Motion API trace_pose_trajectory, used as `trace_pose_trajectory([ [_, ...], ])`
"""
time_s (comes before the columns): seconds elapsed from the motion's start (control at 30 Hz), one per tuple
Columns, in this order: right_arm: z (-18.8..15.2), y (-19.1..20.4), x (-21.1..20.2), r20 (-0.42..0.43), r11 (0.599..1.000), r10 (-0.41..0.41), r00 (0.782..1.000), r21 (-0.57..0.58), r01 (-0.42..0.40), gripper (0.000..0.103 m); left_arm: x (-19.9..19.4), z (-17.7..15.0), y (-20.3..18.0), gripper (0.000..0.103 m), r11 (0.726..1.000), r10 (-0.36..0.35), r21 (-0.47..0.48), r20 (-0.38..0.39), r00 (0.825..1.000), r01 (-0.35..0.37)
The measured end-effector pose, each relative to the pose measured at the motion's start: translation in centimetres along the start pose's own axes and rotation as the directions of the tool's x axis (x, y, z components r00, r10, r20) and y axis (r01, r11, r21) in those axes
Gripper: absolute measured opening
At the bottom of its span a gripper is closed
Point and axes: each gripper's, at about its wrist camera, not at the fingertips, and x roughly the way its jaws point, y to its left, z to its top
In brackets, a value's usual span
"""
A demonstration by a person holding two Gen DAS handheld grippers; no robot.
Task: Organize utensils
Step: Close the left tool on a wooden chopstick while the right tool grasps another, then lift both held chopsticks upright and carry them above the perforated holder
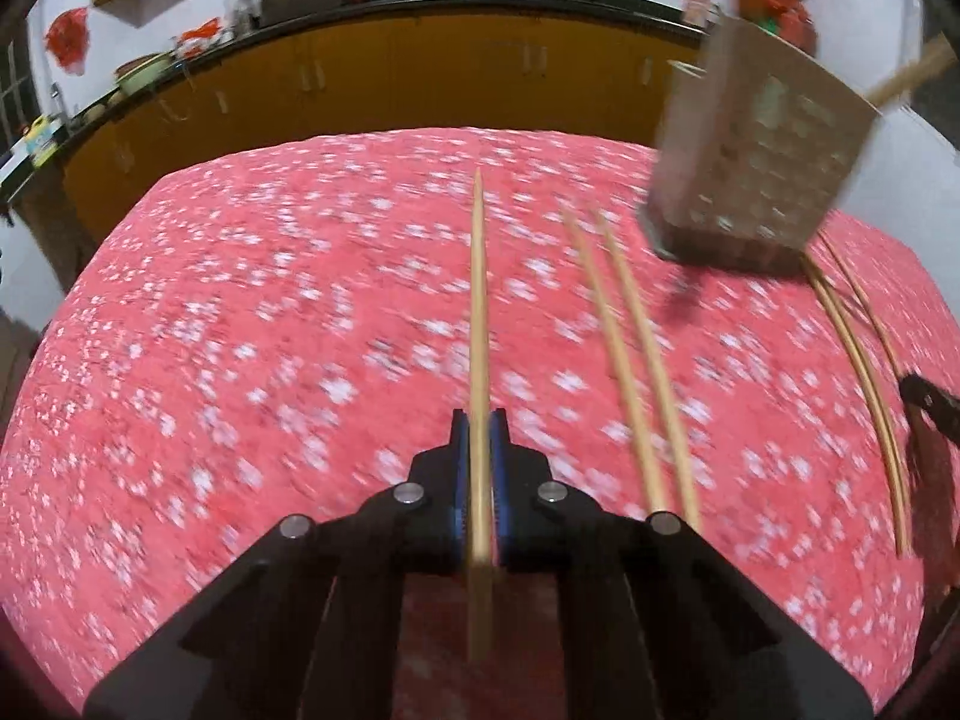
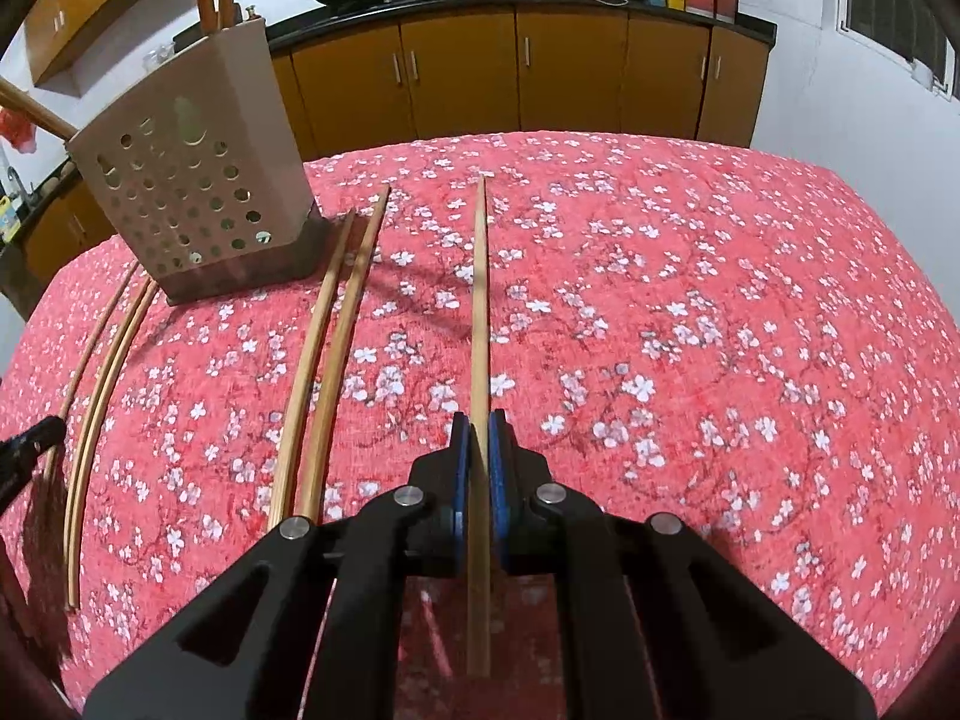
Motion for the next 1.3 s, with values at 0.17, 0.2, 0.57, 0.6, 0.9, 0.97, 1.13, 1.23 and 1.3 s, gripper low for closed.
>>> trace_pose_trajectory([
  [0.17,0.4,0.0,0.4,0.019,1.0,0.003,1.0,0.006,-0.003,0.008,0.9,0.9,1.5,0.009,1.0,-0.024,-0.014,0.021,0.999,0.024],
  [0.2,0.5,0.1,0.5,0.022,1.0,0.002,1.0,0.004,-0.003,0.008,0.9,1.0,1.7,0.009,0.999,-0.031,-0.019,0.022,0.999,0.032],
  [0.57,0.1,0.2,0.5,0.021,1.0,-0.008,1.0,-0.003,0.008,0.008,0.3,1.0,2.7,0.01,0.998,-0.051,-0.036,0.024,0.998,0.052],
  [0.6,0.1,0.2,0.6,0.021,1.0,-0.01,1.0,-0.004,0.01,0.008,0.2,0.9,2.9,0.01,0.998,-0.051,-0.036,0.024,0.998,0.052],
  [0.9,0.2,0.3,0.4,0.021,1.0,-0.01,1.0,-0.003,0.01,0.008,0.1,0.9,2.8,0.01,0.998,-0.052,-0.039,0.023,0.998,0.053],
  [0.97,0.2,0.3,0.5,0.021,1.0,-0.01,1.0,-0.003,0.01,0.008,0.1,0.8,2.7,0.01,0.998,-0.051,-0.039,0.023,0.998,0.052],
  [1.13,0.0,0.3,0.1,0.015,1.0,-0.004,1.0,-0.002,0.004,0.008,0.0,0.6,2.5,0.01,0.998,-0.046,-0.031,0.022,0.999,0.047],
  [1.23,-0.6,0.2,-0.4,0.015,1.0,-0.001,1.0,-0.007,0.001,0.008,-0.5,-0.2,2.1,0.01,0.999,-0.043,-0.004,0.019,0.999,0.043],
  [1.3,-0.7,0.1,-0.5,0.014,1.0,0.008,1.0,-0.005,-0.008,0.008,-0.8,-0.7,2.0,0.01,0.999,-0.046,0.002,0.018,0.999,0.046],
])
